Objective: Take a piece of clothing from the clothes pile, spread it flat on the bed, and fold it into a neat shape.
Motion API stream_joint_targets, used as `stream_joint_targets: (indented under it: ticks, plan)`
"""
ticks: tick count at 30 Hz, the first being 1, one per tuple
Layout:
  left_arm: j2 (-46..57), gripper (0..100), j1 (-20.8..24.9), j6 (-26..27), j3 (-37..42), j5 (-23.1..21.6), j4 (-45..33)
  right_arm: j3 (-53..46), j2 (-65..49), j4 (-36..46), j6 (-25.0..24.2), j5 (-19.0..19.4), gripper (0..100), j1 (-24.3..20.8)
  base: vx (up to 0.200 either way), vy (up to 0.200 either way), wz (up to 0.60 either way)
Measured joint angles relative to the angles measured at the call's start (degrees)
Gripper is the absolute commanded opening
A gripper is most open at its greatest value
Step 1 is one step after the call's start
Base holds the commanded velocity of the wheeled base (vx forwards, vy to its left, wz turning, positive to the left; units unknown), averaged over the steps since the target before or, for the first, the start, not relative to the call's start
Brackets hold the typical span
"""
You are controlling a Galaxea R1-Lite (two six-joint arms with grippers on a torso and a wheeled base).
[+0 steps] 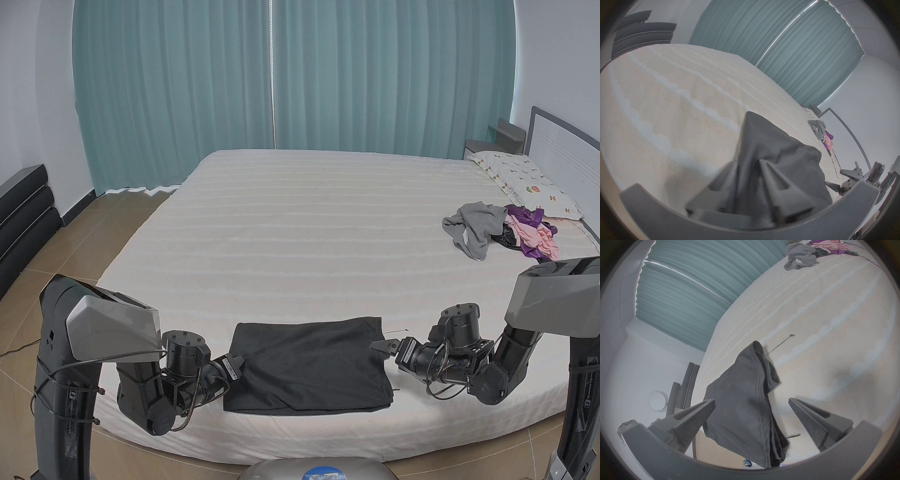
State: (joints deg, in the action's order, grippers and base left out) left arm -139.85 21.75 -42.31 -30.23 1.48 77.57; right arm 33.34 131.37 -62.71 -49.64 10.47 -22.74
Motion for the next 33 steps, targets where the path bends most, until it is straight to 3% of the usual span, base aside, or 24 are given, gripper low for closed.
stream_joint_targets:
  ticks: [8,13,28,33]
  plan:
    - [1.10,100,0.05,-1.58,0.96,0.07,0.07,-0.16,0.06,0.06,-0.01,0.23,100,0.00,0.000,0.000,0.00]
    - [2.26,100,-0.17,-5.96,0.88,-0.04,0.00,-0.24,0.06,0.06,-0.01,0.28,100,-0.06,0.000,0.000,0.00]
    - [3.72,100,-4.04,-7.08,-0.02,-0.88,-0.02,-1.37,0.06,0.35,0.18,0.01,100,-0.50,0.000,0.000,0.00]
    - [4.85,100,-4.67,-9.72,2.54,-0.83,0.00,-2.39,-0.06,0.13,0.32,-0.27,100,-0.96,0.000,0.000,0.00]
